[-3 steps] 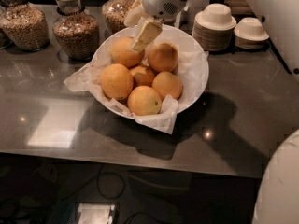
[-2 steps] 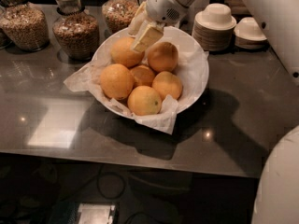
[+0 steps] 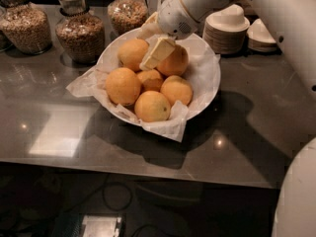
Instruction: Pick orange from white bowl
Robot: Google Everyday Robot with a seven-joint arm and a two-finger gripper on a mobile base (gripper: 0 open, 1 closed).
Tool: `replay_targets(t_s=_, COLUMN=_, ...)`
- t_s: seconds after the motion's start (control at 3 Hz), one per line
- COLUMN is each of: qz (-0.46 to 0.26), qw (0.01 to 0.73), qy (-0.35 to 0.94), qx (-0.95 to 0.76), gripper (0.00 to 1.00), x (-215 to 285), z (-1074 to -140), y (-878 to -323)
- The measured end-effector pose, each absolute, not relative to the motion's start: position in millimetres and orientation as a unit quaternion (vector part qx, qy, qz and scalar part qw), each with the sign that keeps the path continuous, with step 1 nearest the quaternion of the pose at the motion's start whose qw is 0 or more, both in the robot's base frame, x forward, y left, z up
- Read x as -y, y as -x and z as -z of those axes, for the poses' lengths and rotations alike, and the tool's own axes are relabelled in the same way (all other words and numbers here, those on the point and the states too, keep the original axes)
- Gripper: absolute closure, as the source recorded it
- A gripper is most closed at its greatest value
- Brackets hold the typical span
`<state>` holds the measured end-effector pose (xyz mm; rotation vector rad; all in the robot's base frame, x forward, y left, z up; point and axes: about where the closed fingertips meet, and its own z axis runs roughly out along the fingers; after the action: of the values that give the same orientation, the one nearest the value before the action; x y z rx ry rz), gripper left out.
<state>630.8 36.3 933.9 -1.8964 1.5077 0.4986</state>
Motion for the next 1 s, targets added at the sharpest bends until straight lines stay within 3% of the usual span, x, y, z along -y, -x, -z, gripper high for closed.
replay_targets(t_s=1.0, qz=-0.213, qw=0.358, qy=0.723, qx=-0.551, gripper=0.40, x=-60, z=-928, y=-649)
